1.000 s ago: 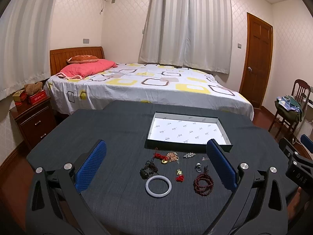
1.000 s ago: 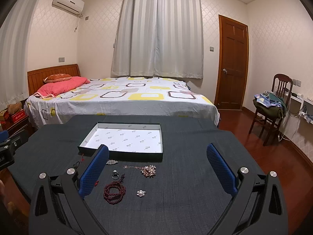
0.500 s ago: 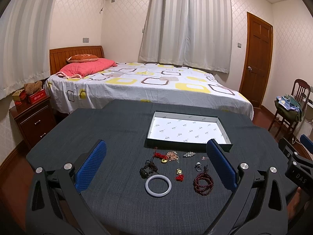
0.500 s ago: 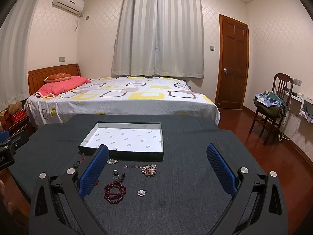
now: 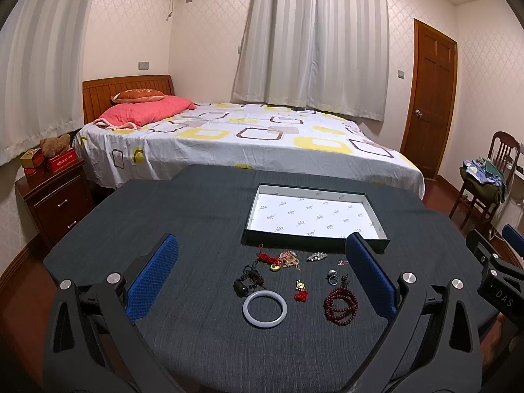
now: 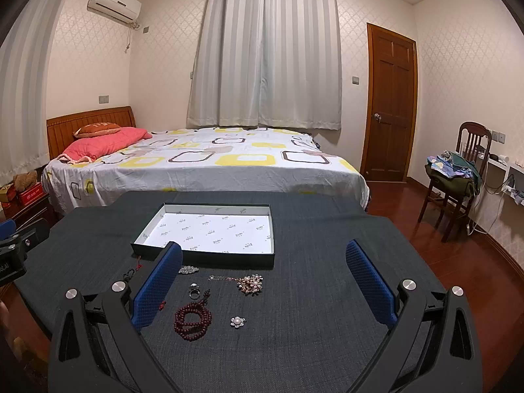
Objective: Organize jewelry
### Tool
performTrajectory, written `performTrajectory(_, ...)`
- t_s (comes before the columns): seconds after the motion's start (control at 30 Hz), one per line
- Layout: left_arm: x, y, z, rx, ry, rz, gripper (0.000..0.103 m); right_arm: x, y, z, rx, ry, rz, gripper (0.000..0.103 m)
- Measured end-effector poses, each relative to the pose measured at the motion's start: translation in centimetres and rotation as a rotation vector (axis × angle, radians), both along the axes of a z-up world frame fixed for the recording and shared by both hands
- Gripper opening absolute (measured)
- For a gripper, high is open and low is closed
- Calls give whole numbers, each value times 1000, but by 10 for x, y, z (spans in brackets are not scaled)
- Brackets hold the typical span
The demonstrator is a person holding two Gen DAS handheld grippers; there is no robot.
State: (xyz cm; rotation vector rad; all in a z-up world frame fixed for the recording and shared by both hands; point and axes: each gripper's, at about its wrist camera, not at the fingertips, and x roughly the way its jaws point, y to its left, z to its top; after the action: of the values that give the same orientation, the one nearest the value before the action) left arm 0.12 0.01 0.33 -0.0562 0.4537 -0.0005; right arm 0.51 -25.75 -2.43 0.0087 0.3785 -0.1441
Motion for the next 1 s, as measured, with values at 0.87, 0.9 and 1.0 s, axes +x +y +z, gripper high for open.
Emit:
performTrajectory(0.87, -5, -2, -20, 2, 5, 0, 99, 0, 2, -2, 3, 5, 3, 97)
performTrajectory(0.9, -5, -1, -20, 2, 5, 0, 99, 1, 1, -3, 4, 6, 3, 97)
performTrajectory(1.0, -4, -1, -19, 2, 6, 0, 99, 1, 1, -3, 4, 6, 3, 97)
